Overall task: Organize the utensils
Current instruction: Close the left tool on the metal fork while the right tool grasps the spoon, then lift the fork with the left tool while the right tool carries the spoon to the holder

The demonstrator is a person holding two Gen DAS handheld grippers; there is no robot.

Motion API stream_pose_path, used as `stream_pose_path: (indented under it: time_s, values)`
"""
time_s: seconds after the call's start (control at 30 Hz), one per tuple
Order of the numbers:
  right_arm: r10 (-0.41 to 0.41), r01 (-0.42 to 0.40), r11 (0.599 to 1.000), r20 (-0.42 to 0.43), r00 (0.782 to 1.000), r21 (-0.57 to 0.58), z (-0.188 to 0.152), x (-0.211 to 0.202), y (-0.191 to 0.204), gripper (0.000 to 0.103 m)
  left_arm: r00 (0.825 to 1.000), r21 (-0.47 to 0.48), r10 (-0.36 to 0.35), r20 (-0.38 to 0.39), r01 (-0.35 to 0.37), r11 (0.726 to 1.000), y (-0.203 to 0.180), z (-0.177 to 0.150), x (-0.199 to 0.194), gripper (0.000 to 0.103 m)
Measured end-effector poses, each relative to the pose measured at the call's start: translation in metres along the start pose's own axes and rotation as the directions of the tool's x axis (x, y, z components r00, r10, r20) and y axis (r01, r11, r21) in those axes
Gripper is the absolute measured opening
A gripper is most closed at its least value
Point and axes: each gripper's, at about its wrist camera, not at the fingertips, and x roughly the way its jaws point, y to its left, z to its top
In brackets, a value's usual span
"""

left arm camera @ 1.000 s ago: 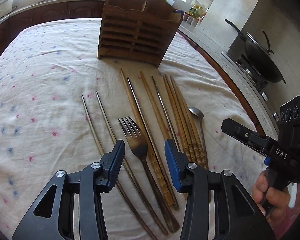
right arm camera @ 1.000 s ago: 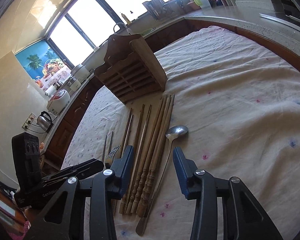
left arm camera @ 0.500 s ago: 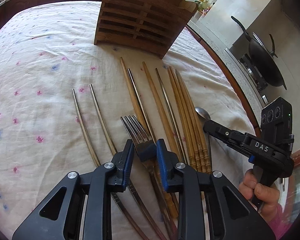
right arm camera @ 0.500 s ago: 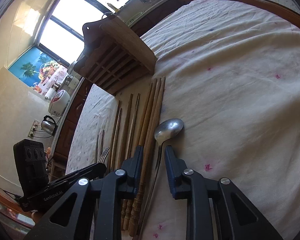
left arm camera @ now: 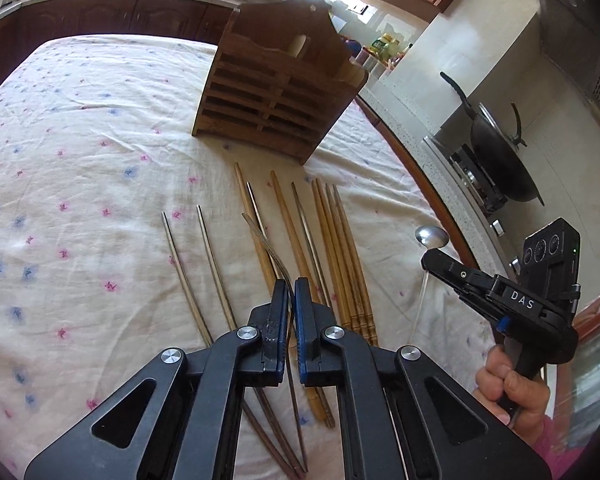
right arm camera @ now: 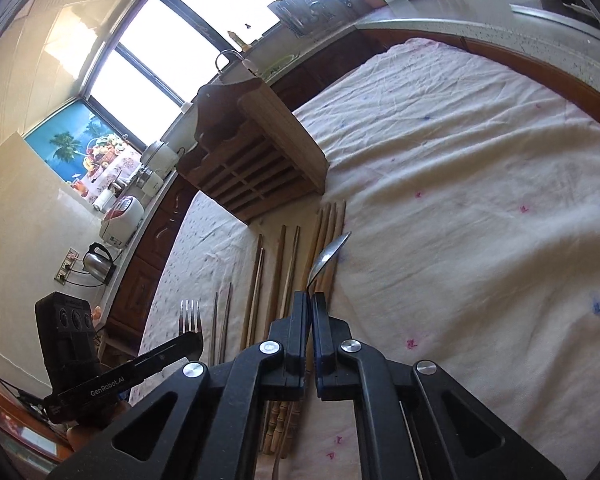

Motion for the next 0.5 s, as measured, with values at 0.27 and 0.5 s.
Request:
stream_pose_path:
  time_s: [0.27, 0.5]
  values:
    - [-0.017, 0.026, 0.996, 0.099, 0.995, -0.086, 0.014, -0.028, 0.033, 0.002, 0.992, -0.021, -0.036, 0.117, 0.038, 0.999, 0.002, 0.015, -0.040, 0.002]
    - [-0.037, 0.067, 0.981, 0.169, 0.985, -0.180, 0.028, -0.035, 0.059, 0.002, 0.982, -0.026, -0.016, 0.189, 0.021, 0.999, 0.006, 0.031, -0.060, 0.002]
